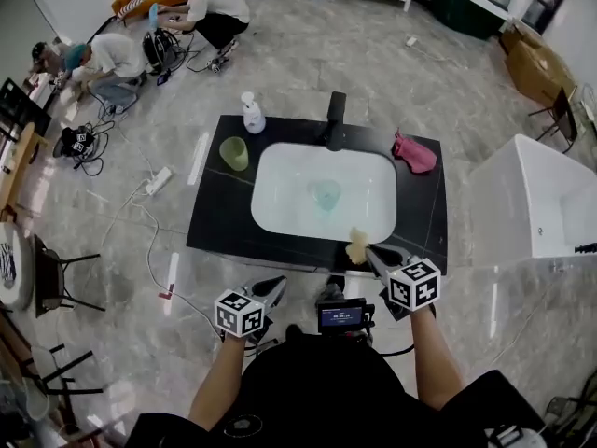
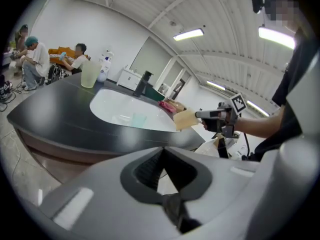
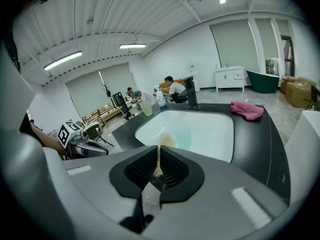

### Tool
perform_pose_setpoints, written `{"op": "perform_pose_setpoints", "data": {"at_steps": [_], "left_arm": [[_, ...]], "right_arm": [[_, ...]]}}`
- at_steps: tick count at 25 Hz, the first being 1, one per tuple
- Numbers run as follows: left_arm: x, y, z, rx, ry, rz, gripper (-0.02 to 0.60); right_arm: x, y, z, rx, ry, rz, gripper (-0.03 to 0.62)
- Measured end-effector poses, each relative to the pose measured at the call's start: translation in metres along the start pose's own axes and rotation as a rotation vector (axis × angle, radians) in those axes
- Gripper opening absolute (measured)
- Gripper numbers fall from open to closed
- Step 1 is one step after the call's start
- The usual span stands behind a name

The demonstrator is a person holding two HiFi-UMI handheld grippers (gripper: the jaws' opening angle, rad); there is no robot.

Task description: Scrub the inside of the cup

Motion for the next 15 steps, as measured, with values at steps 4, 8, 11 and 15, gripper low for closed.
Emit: {"op": "perform_pose_setpoints", "data": {"at_steps": [4,8,11,15], "left_arm": [[-0.017,-0.014,0.027,-0.015,-0.029,-0.017,0.0],[-0.019,-0.037,0.039,-0.044,-0.043,-0.055,0.0],[-0.026,-0.049,0.046,-0.065,-0.039,-0.072,0.0],[-0.039,-0.062,0.053,-0.09,-0.015,-0.078,0.0]], "right_arm": [[-0.014,0.035,0.026,-0.016,-0.038,0.009,0.028],[-0.019,0.048,0.059,-0.041,-0.065,-0.001,0.028],[-0.028,0.058,0.076,-0.056,-0.082,-0.03,0.028],[-0.039,0.074,0.092,-0.067,-0.085,-0.043,0.028]]}}
Point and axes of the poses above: the fingertips, and each gripper's own axes: z backward along the fingers, y to its left, x out of its top, the point moved 5 cm from there along z, backward along the fingers, and after that the axes turned 14 degrees about -x, right-handed, at the moved point
